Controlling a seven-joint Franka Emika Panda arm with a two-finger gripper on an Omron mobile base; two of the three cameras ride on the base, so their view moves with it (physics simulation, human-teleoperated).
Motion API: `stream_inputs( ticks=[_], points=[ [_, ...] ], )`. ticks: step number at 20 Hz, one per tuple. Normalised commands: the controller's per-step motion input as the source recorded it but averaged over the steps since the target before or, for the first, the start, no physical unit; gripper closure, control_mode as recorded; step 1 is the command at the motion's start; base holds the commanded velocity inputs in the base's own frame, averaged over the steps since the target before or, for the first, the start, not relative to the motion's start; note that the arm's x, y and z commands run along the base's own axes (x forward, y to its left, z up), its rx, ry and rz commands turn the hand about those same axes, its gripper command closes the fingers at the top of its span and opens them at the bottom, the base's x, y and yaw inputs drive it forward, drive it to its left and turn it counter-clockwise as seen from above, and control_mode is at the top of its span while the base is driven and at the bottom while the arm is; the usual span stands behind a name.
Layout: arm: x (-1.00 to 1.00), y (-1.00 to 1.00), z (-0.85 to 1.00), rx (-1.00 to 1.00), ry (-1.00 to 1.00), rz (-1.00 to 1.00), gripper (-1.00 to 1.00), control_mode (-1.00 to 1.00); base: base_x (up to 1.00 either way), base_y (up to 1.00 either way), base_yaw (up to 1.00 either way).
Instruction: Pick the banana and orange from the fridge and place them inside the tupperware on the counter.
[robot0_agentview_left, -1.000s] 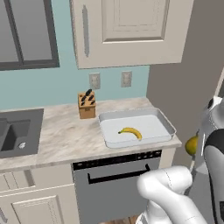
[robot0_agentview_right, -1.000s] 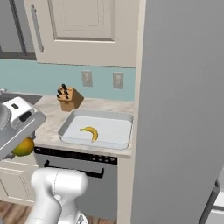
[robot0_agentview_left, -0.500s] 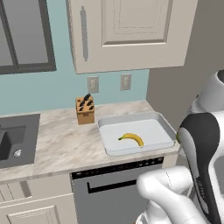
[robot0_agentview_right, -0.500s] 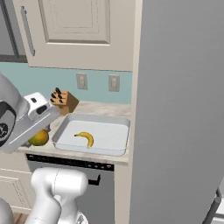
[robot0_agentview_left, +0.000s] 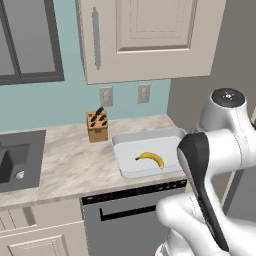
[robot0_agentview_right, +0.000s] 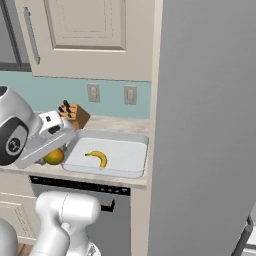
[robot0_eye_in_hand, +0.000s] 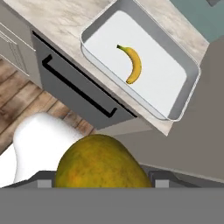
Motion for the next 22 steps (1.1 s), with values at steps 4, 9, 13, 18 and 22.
stream_inputs(
  ticks=[4,9,13,18,22],
  points=[
    [0.29,0.19,-0.28,0.00,0.00,-0.16,1.00,-1.00,0.00,0.00,0.00],
    [0.36,0.51,-0.31,0.00,0.03,-0.11,1.00,-1.00,0.00,0.00,0.00],
    [0.42,0.48,-0.37,0.03,0.06,-0.10,1.00,-1.00,0.00,0.00,0.00],
    [0.46,0.40,-0.46,0.09,0.06,-0.10,1.00,-1.00,0.00,0.00,0.00],
    [0.51,0.19,-0.46,0.11,0.02,-0.09,1.00,-1.00,0.00,0.00,0.00]
  ],
)
